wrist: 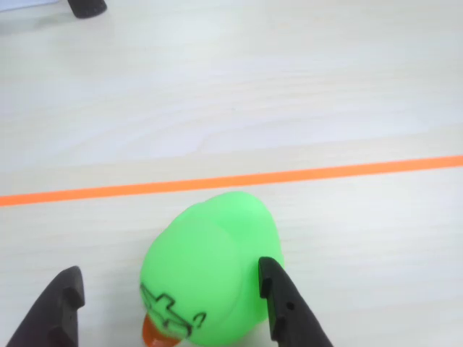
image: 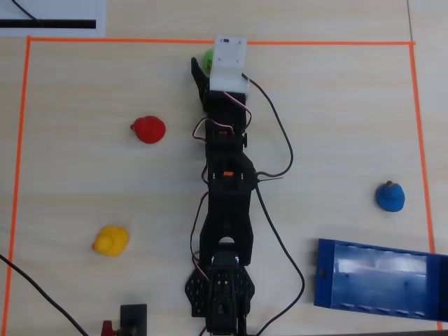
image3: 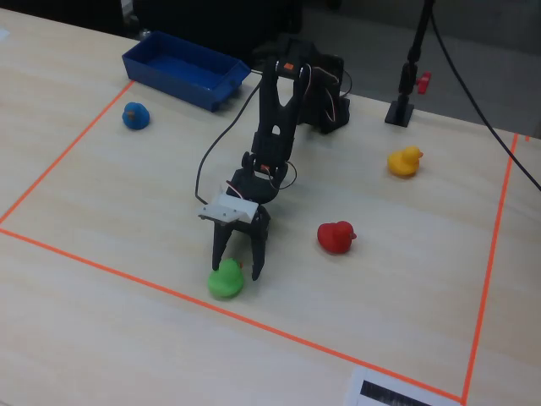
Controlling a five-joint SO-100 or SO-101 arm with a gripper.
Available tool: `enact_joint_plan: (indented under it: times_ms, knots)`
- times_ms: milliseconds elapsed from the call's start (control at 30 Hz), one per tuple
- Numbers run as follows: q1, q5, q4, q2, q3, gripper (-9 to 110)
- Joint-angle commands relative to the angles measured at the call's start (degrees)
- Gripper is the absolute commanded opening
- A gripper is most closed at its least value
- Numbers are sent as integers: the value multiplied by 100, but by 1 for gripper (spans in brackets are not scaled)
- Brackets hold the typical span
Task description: Grasp green duck and put it into box.
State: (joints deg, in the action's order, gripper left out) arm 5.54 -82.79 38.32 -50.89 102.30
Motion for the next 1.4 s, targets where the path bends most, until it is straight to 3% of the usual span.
enact_joint_plan:
  times_ms: [0, 133, 367, 600, 867, 1100, 1233, 1367]
  knots:
    - [167, -97, -26, 114, -501, 32]
    - [246, -264, -26, 352, -756, 29]
    - [281, -272, -26, 378, -765, 0]
    - [299, -281, -105, 105, -606, 0]
    - [624, 141, -1266, -1485, -229, 0]
    - [1758, 439, -2725, -2971, -44, 0]
    - [2874, 501, -3647, -3806, 123, 0]
    - [4184, 413, -3823, -4790, 984, 0]
